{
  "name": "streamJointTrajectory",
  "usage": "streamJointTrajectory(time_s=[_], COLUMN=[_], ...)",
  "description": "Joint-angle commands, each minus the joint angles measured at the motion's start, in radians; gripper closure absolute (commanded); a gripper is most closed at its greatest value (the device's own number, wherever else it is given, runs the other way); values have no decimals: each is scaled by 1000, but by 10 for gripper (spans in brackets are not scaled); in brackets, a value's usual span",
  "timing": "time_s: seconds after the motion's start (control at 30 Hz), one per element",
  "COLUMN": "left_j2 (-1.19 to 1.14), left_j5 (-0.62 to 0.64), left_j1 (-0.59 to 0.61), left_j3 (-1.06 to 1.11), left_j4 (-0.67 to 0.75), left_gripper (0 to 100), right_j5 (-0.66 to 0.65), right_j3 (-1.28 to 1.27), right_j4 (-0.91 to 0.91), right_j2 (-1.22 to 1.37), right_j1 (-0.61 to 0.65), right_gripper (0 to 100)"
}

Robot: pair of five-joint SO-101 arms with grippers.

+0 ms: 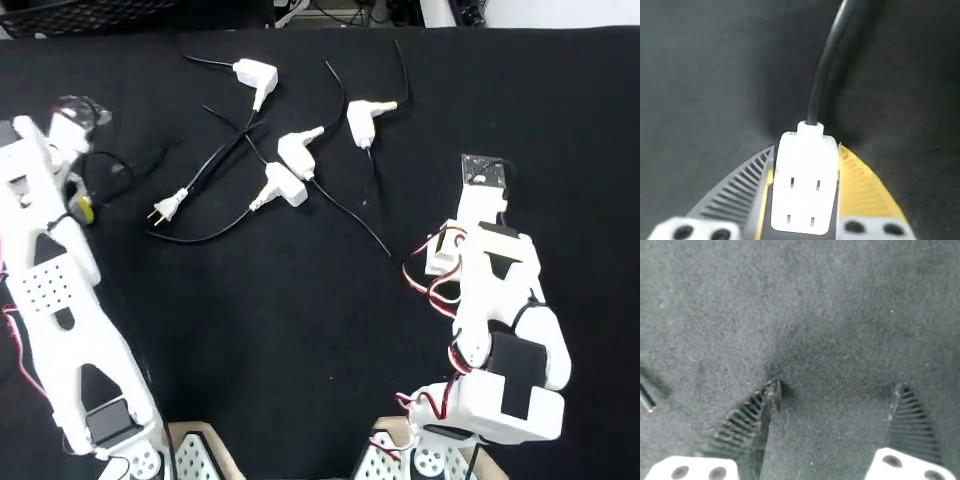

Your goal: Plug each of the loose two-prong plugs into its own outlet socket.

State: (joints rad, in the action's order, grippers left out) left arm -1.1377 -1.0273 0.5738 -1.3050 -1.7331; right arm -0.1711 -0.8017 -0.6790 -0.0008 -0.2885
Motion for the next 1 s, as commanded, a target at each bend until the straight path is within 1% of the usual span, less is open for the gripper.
streamJointTrajectory(time_s=[0.0,0.27,0.6,0.67,0.73,0.9,0.97], left_j2=[20,21,126,149,167,253,316], left_j5=[216,654,1361,1482,1565,1593,1660], left_j1=[36,53,90,90,88,79,77], left_j3=[-156,-197,-183,-142,-71,119,211], left_j4=[-26,-26,-29,-29,-29,-29,-29], left_gripper=[972,972,971,971,971,971,970], right_j5=[-11,-11,-11,-11,-11,-11,-11], right_j3=[-10,-10,-10,-10,-10,-10,-10], right_j4=[-2,-2,-2,-2,-2,-2,-2], right_j2=[-12,-12,-12,-12,-12,-12,-12], right_j1=[28,28,28,28,28,28,28], right_gripper=[656,656,656,656,656,656,656])
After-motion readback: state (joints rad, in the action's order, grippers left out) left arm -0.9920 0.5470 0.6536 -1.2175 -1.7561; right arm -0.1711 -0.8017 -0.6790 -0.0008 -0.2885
